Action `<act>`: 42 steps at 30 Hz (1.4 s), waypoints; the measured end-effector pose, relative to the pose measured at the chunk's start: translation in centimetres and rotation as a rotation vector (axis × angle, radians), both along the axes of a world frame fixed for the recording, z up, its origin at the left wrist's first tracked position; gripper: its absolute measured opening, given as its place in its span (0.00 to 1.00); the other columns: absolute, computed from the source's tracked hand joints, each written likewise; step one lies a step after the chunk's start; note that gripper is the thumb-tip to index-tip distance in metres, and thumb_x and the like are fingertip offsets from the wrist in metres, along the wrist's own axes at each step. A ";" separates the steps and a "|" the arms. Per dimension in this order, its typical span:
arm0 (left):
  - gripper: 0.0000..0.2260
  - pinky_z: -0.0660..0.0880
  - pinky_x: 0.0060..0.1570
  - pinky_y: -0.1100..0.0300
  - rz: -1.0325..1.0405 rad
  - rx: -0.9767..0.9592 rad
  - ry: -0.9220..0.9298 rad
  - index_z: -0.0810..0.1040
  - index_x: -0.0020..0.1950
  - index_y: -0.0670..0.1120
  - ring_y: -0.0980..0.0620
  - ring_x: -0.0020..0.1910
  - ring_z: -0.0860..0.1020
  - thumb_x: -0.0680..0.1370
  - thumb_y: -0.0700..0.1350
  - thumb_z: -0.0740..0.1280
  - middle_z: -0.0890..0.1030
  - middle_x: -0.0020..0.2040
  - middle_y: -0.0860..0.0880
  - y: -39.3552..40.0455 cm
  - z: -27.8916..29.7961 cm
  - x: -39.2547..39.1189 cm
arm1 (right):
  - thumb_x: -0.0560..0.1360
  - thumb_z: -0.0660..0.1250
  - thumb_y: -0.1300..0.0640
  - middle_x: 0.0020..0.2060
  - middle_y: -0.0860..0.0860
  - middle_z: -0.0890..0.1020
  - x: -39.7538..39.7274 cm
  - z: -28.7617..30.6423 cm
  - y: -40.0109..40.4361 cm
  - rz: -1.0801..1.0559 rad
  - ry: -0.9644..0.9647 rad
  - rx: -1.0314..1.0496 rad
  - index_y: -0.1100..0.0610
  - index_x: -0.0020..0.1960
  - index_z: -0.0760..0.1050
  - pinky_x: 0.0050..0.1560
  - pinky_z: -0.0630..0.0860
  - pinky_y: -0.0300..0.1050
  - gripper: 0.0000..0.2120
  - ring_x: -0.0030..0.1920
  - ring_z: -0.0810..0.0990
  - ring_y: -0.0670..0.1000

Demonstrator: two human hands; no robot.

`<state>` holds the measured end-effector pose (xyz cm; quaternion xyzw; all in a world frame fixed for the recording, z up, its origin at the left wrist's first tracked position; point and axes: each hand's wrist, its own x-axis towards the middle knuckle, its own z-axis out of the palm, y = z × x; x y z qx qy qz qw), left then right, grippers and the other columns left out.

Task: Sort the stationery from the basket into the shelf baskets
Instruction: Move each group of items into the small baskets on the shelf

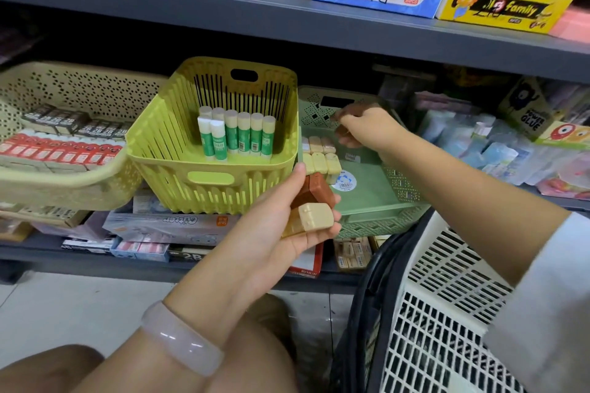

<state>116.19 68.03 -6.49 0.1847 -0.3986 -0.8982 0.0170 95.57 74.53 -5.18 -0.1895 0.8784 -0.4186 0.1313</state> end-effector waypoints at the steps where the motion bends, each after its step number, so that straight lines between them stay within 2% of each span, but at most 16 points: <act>1: 0.18 0.78 0.31 0.59 0.008 -0.006 0.000 0.79 0.46 0.40 0.49 0.32 0.80 0.70 0.54 0.65 0.83 0.41 0.40 0.1 0.0 0.0 | 0.79 0.58 0.58 0.38 0.55 0.81 1.2 0.8 0.7 0.094 -0.010 -0.070 0.64 0.55 0.77 0.38 0.78 0.37 0.13 0.33 0.78 0.47; 3: 0.19 0.78 0.31 0.59 0.029 -0.007 -0.009 0.78 0.47 0.39 0.49 0.31 0.81 0.73 0.56 0.62 0.83 0.40 0.39 0.2 0.1 0.0 | 0.79 0.60 0.54 0.35 0.50 0.81 3.9 2.1 2.4 0.333 -0.039 -0.152 0.58 0.49 0.79 0.36 0.77 0.35 0.11 0.33 0.78 0.43; 6: 0.22 0.77 0.29 0.59 0.049 -0.005 -0.026 0.78 0.48 0.39 0.48 0.30 0.81 0.75 0.57 0.59 0.83 0.38 0.40 0.5 0.1 0.0 | 0.75 0.64 0.51 0.39 0.44 0.82 7.2 3.5 4.6 0.651 -0.047 -0.129 0.49 0.48 0.80 0.41 0.75 0.34 0.06 0.39 0.78 0.40; 10: 0.24 0.77 0.30 0.59 0.040 -0.024 -0.028 0.78 0.52 0.40 0.48 0.31 0.81 0.75 0.59 0.58 0.83 0.37 0.41 0.8 0.2 0.0 | 0.71 0.69 0.53 0.41 0.40 0.82 9.1 3.8 5.4 0.770 -0.055 -0.046 0.48 0.50 0.78 0.48 0.74 0.33 0.08 0.43 0.78 0.40; 13: 0.23 0.77 0.29 0.58 0.043 -0.021 -0.041 0.80 0.48 0.40 0.47 0.30 0.81 0.75 0.59 0.59 0.82 0.35 0.41 0.8 0.2 0.2 | 0.72 0.69 0.60 0.40 0.38 0.81 9.4 3.5 5.4 0.760 -0.022 -0.072 0.47 0.50 0.77 0.48 0.73 0.31 0.10 0.44 0.78 0.40; 17: 0.18 0.76 0.27 0.59 0.028 -0.022 -0.038 0.80 0.47 0.41 0.48 0.28 0.79 0.77 0.56 0.61 0.80 0.31 0.43 0.6 0.3 0.6 | 0.74 0.66 0.67 0.49 0.48 0.81 9.4 3.8 5.8 0.730 0.004 -0.080 0.52 0.53 0.77 0.50 0.75 0.36 0.13 0.49 0.80 0.50; 19: 0.15 0.76 0.27 0.60 0.029 -0.042 -0.028 0.78 0.50 0.42 0.48 0.28 0.80 0.75 0.53 0.64 0.79 0.32 0.44 0.6 0.3 0.7 | 0.75 0.63 0.68 0.49 0.49 0.81 9.6 3.8 5.8 0.688 -0.022 -0.105 0.54 0.56 0.76 0.47 0.75 0.35 0.14 0.46 0.79 0.44; 22: 0.16 0.76 0.27 0.60 0.049 -0.085 -0.030 0.75 0.53 0.42 0.49 0.28 0.80 0.70 0.50 0.68 0.78 0.36 0.44 0.6 0.3 0.7 | 0.78 0.61 0.58 0.42 0.50 0.80 9.8 3.7 5.9 0.547 -0.118 -0.131 0.58 0.56 0.77 0.43 0.75 0.38 0.10 0.40 0.77 0.46; 24: 0.14 0.76 0.27 0.59 0.057 -0.106 -0.023 0.75 0.50 0.44 0.49 0.28 0.81 0.69 0.49 0.70 0.79 0.37 0.45 0.7 0.2 0.6 | 0.77 0.61 0.52 0.37 0.49 0.79 9.9 3.6 5.9 0.524 -0.145 -0.091 0.61 0.54 0.77 0.40 0.74 0.37 0.14 0.36 0.74 0.45; 28: 0.20 0.77 0.27 0.60 0.067 -0.173 -0.011 0.74 0.52 0.44 0.51 0.29 0.81 0.63 0.50 0.70 0.81 0.37 0.46 0.7 0.0 0.5 | 0.75 0.66 0.58 0.32 0.46 0.81 9.9 3.2 5.5 0.504 -0.302 -0.087 0.57 0.50 0.77 0.37 0.76 0.34 0.05 0.32 0.77 0.43; 31: 0.17 0.76 0.27 0.60 0.073 -0.154 -0.024 0.75 0.51 0.44 0.51 0.29 0.80 0.69 0.53 0.68 0.82 0.32 0.47 0.5 0.0 0.6 | 0.73 0.67 0.64 0.35 0.50 0.82 9.1 3.3 5.0 0.370 -0.375 -0.224 0.54 0.47 0.76 0.37 0.78 0.36 0.06 0.35 0.81 0.47; 33: 0.14 0.76 0.27 0.59 0.077 -0.091 -0.060 0.75 0.50 0.42 0.49 0.28 0.80 0.75 0.52 0.65 0.81 0.32 0.44 0.2 -0.1 0.7 | 0.72 0.66 0.65 0.37 0.53 0.82 7.9 3.2 4.6 0.203 -0.285 -0.296 0.53 0.44 0.75 0.36 0.80 0.38 0.07 0.34 0.82 0.49; 34: 0.13 0.76 0.27 0.59 0.076 -0.057 -0.075 0.75 0.48 0.41 0.47 0.28 0.79 0.76 0.51 0.64 0.81 0.32 0.43 0.0 -0.1 0.8 | 0.72 0.67 0.65 0.37 0.54 0.81 7.2 3.0 4.3 0.143 -0.190 -0.258 0.52 0.43 0.74 0.38 0.81 0.40 0.08 0.34 0.82 0.50; 36: 0.13 0.76 0.27 0.59 0.063 -0.013 -0.093 0.77 0.45 0.39 0.46 0.28 0.79 0.76 0.50 0.63 0.80 0.32 0.41 -0.1 -0.2 1.0 | 0.71 0.67 0.65 0.36 0.54 0.80 6.2 2.0 3.6 0.104 -0.013 -0.042 0.53 0.41 0.72 0.43 0.82 0.46 0.08 0.33 0.80 0.51; 39: 0.14 0.77 0.27 0.58 0.069 0.039 -0.113 0.77 0.43 0.38 0.46 0.27 0.79 0.76 0.49 0.64 0.80 0.32 0.40 -0.3 -0.2 1.1 | 0.71 0.68 0.63 0.43 0.59 0.81 6.0 0.0 2.1 0.139 -0.062 0.216 0.56 0.42 0.72 0.44 0.81 0.49 0.06 0.36 0.81 0.54; 42: 0.14 0.77 0.28 0.57 0.103 0.092 -0.129 0.77 0.41 0.36 0.45 0.27 0.79 0.75 0.48 0.64 0.80 0.31 0.39 -0.5 -0.2 1.1 | 0.71 0.70 0.61 0.48 0.62 0.81 6.5 -1.2 0.6 0.159 -0.099 0.249 0.58 0.47 0.73 0.47 0.81 0.51 0.08 0.40 0.82 0.57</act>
